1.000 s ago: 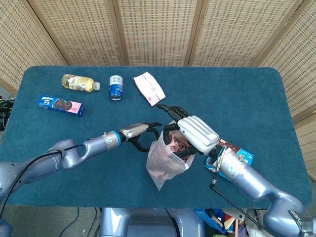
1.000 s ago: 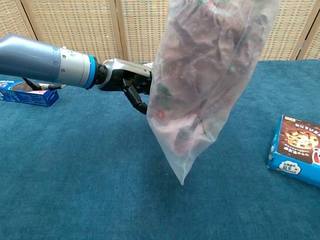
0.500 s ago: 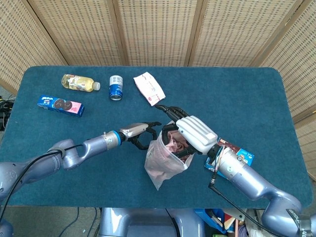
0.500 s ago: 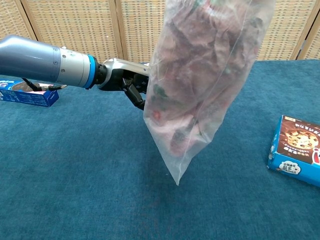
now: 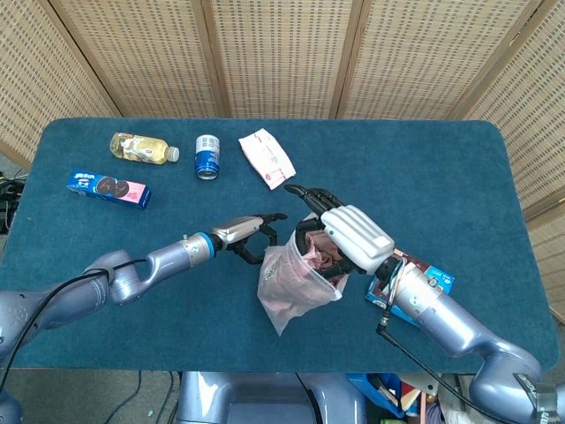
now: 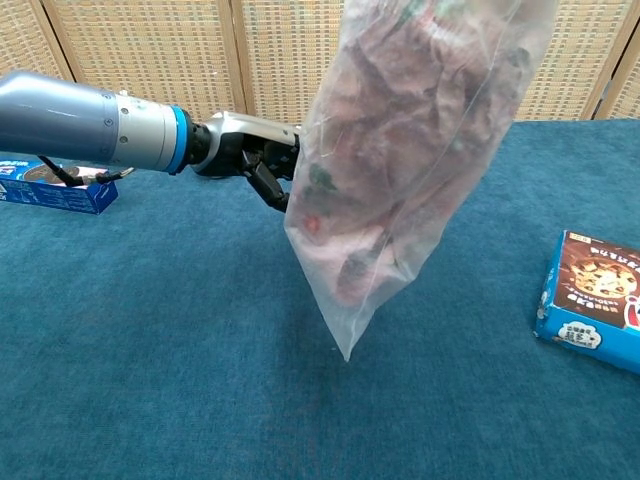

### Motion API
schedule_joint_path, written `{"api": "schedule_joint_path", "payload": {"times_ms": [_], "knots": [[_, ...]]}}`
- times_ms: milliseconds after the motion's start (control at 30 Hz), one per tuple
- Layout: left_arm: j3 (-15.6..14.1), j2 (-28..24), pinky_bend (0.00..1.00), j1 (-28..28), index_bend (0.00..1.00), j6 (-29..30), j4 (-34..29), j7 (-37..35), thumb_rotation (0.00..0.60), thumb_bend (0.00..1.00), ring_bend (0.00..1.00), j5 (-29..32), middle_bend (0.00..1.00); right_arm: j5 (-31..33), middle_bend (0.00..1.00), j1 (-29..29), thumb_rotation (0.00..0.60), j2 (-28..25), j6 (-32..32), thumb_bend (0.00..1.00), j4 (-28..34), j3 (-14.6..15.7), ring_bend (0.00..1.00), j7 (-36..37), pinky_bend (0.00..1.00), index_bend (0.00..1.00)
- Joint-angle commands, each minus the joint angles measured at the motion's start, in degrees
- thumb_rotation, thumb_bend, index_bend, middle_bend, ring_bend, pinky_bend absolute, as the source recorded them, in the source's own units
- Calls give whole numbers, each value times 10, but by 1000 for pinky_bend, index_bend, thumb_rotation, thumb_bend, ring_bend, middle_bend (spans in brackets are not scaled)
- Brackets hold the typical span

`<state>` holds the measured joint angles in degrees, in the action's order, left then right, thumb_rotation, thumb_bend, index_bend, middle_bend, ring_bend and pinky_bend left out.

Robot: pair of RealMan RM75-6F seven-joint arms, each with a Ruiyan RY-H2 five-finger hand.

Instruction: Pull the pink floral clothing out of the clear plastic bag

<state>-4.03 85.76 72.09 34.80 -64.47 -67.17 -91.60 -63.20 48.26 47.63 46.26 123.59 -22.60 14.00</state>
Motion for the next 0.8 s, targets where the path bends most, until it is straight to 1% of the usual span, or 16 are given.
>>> {"api": "schedule_joint_path", "payload": {"times_ms": [33, 200, 400, 567, 600, 700, 800], "knots": [[4, -8, 0, -6, 757, 8, -3, 10, 600, 650, 0, 5, 0, -1, 0, -3, 600, 0, 3, 614, -6, 2, 0, 1, 0, 763], [9, -30, 0, -19, 765, 22, -8, 38, 600, 665, 0, 15, 0, -1, 0, -14, 600, 0, 8, 613, -21, 7, 0, 8, 0, 763], [11, -97, 0, -52, 769, 38, -43, 118, 600, 689, 0, 40, 0, -10, 0, -40, 600, 7, 16, 612, -64, 20, 0, 42, 0, 764], [4, -140, 0, -85, 770, 46, -70, 176, 600, 689, 0, 59, 0, -26, 0, -61, 600, 30, 16, 614, -107, 36, 0, 84, 0, 764], [0, -149, 0, -96, 770, 48, -72, 186, 600, 690, 0, 63, 0, -25, 0, -67, 600, 39, 14, 613, -122, 42, 0, 95, 0, 764], [-9, -164, 0, -125, 770, 61, -76, 203, 600, 689, 0, 68, 0, -27, 0, -78, 600, 69, 12, 614, -169, 55, 0, 121, 0, 764], [-12, -171, 0, -142, 771, 66, -72, 207, 600, 690, 0, 71, 0, -30, 0, -85, 600, 82, 10, 613, -199, 60, 0, 136, 0, 764]]}}
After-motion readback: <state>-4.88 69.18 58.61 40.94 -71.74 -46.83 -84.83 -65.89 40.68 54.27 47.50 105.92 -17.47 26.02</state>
